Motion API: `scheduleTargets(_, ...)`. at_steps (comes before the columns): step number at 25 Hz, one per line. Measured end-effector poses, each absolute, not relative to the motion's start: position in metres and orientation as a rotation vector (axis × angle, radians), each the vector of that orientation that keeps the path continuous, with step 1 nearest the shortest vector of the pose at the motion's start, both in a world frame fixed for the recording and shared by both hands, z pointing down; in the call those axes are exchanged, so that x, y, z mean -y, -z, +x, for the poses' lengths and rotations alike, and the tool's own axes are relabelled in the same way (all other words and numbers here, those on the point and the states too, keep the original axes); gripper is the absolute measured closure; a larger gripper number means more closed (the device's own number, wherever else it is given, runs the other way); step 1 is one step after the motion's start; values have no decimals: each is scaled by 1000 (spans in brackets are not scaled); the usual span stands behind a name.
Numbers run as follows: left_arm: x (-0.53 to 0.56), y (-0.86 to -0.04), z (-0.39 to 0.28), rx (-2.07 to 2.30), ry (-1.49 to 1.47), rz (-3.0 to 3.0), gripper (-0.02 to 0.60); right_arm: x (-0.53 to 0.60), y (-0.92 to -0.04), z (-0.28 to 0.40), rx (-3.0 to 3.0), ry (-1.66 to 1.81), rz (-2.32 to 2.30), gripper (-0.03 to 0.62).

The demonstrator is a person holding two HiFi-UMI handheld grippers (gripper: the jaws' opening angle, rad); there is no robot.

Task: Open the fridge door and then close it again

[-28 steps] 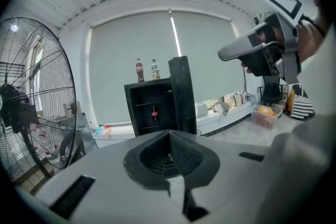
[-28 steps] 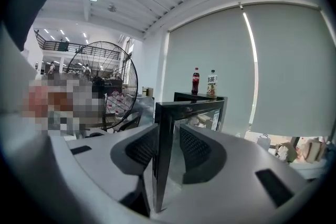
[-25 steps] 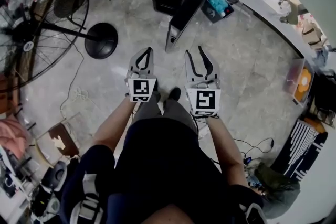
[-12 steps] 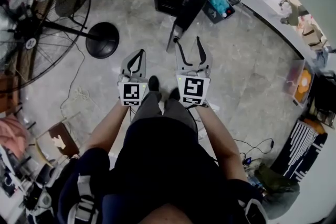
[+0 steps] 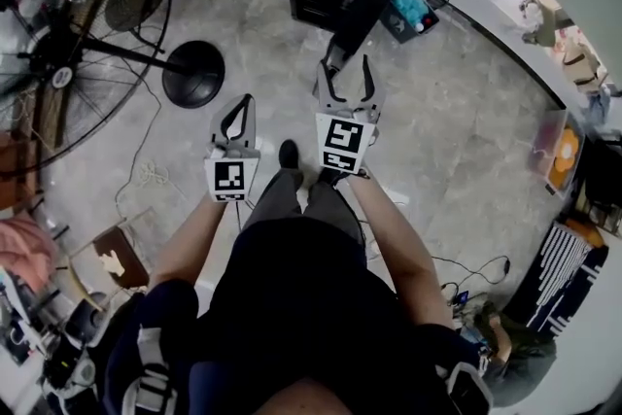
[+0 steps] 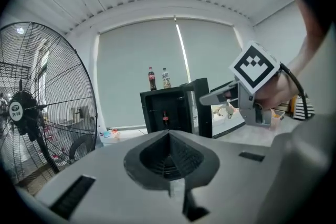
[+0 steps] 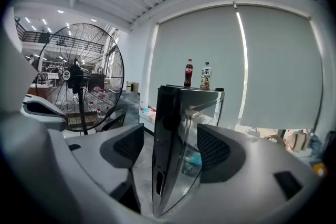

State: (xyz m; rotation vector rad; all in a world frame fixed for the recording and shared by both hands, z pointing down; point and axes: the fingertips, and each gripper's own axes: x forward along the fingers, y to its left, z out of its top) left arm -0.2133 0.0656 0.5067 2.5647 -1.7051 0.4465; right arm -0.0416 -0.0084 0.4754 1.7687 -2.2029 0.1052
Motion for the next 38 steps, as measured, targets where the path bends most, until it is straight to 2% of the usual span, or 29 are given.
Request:
scheduleTargets(20,-73,-501,-248,1732,-436,2560,558,46,-517,-39,1961,-202,1987,270)
scheduleTargets(26,-74,-499,-256,1742,-448,2564,558,47,-516,-40,1957,-183,1998,307)
scheduleTargets(38,-66,-493,-227,1690,-378,2590,558,34,-514,-15,2012,-202,1947,321)
